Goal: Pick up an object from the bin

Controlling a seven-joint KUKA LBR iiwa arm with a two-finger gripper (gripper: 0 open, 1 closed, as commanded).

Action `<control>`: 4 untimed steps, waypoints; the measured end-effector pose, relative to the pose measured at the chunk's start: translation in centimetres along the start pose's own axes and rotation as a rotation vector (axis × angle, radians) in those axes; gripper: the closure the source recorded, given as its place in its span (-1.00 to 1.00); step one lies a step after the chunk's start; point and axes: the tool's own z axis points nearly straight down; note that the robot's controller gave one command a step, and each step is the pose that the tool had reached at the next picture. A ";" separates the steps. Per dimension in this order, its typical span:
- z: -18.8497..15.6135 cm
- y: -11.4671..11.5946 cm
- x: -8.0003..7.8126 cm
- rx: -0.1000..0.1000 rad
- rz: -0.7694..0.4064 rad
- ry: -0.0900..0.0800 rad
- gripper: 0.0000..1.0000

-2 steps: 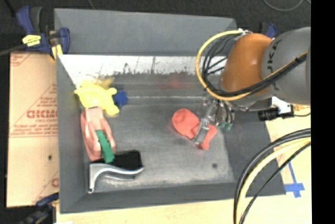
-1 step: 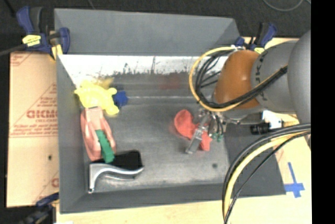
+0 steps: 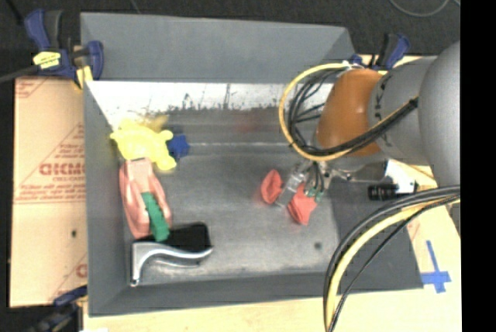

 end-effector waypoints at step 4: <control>-4.7 -0.1 0.0 0.001 -0.002 0.004 1.00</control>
Offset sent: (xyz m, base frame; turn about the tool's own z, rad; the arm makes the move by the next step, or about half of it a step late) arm 0.0001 0.0000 0.0913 0.0000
